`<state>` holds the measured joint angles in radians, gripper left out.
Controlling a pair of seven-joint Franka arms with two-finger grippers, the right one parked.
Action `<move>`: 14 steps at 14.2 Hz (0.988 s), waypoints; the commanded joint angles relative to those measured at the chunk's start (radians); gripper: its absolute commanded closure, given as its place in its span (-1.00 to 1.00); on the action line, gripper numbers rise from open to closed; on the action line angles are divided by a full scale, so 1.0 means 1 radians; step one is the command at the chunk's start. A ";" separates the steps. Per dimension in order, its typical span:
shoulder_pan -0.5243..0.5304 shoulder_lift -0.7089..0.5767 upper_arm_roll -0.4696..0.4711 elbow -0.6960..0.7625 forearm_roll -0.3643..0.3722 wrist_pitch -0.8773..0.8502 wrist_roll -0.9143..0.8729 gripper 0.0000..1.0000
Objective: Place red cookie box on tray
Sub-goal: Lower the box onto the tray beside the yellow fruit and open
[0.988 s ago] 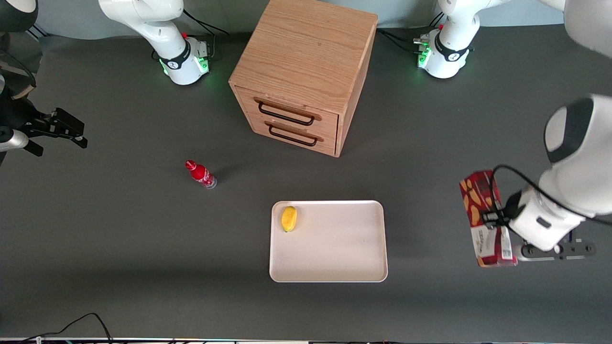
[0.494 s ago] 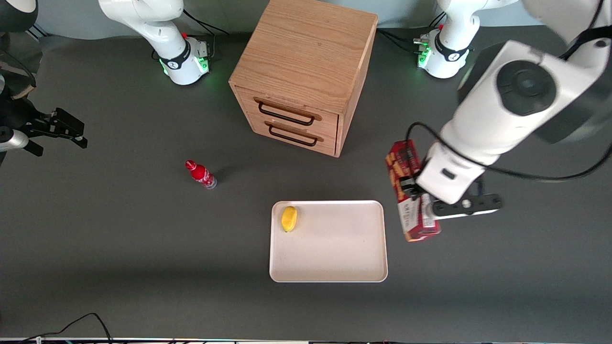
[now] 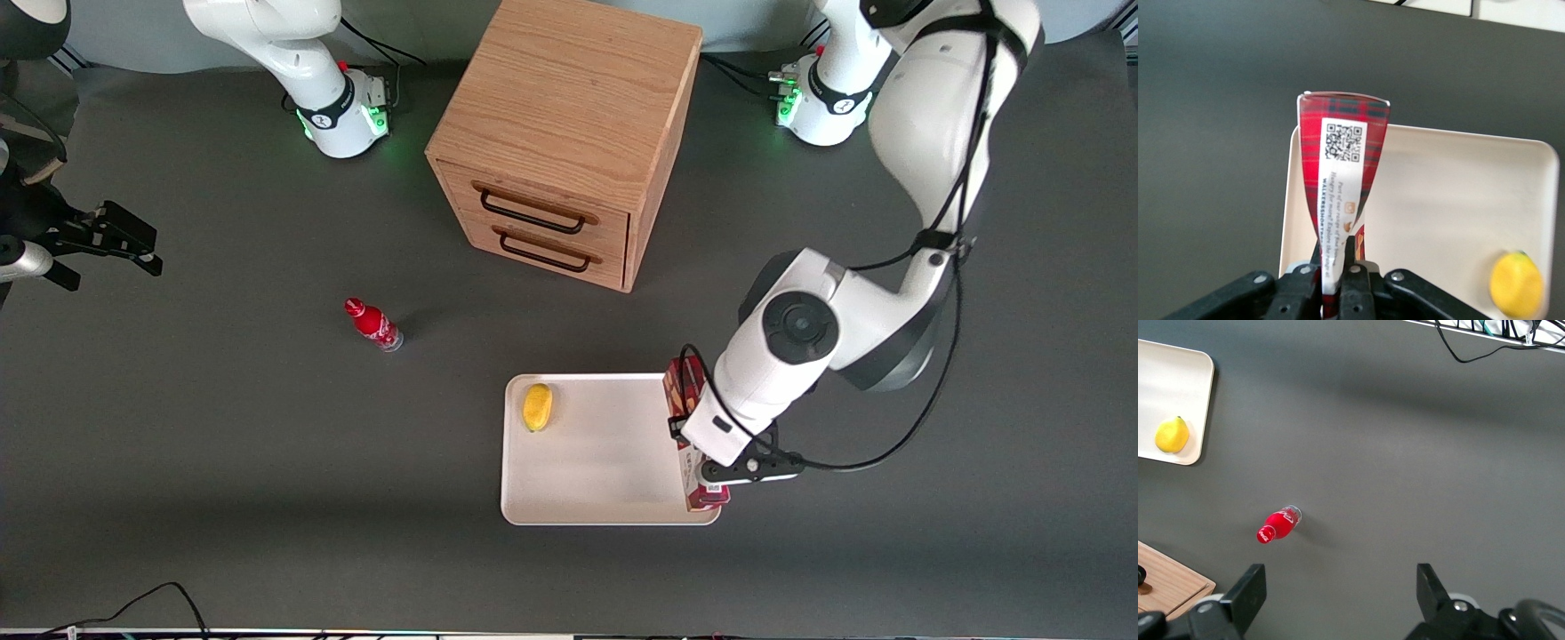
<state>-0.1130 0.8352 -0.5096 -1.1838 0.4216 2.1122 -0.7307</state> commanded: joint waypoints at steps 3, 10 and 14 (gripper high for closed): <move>-0.119 0.103 0.140 0.027 0.054 0.071 -0.006 1.00; -0.117 0.114 0.141 0.026 0.059 0.071 0.028 -0.79; -0.091 0.020 0.138 -0.002 0.052 -0.012 0.033 -1.00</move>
<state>-0.2120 0.9367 -0.3807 -1.1614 0.4687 2.1793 -0.7120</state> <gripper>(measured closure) 0.295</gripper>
